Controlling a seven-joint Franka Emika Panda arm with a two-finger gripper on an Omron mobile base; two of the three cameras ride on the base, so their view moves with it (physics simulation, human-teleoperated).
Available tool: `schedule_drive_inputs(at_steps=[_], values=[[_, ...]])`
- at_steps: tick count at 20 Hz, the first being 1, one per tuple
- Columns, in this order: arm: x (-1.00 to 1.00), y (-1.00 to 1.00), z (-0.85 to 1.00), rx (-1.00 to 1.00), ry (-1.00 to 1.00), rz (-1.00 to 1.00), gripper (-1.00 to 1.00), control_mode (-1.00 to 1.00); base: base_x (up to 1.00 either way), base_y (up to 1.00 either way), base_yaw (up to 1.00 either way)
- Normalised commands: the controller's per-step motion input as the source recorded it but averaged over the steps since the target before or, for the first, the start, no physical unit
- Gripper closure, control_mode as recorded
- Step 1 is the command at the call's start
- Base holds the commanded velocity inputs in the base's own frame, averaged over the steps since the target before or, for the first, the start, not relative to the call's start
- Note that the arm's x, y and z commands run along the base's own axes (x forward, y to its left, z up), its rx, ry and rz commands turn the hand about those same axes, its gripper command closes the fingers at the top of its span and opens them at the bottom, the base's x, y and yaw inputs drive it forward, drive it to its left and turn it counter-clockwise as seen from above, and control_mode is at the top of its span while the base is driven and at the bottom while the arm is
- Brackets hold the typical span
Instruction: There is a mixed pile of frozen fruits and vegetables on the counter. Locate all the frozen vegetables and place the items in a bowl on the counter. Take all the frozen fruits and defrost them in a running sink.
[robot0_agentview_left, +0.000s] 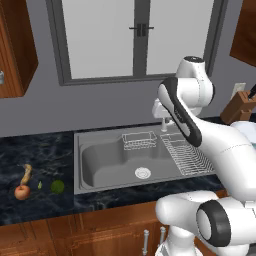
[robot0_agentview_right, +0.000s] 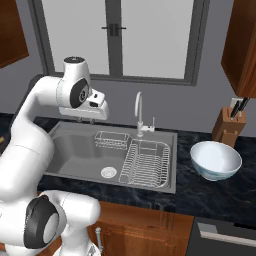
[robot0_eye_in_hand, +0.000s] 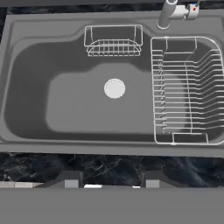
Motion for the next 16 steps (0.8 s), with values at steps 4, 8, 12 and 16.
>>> schedule_drive_inputs(at_steps=[4, 8, 12, 16], values=[[-0.04, 0.31, 0.00, 0.00, 0.00, 0.00, -1.00, -1.00, 0.00, 0.00, 0.00], [-0.10, 0.65, 0.00, 0.00, 0.00, 0.00, -1.00, -1.00, 0.00, 0.00, 0.00], [-0.24, 0.78, 0.00, 0.00, 0.01, 0.00, -1.00, -1.00, 0.00, 0.00, 0.00], [-0.37, 0.78, -0.08, 0.00, 0.01, 0.00, -1.00, -1.00, 0.00, 0.00, 0.00]])
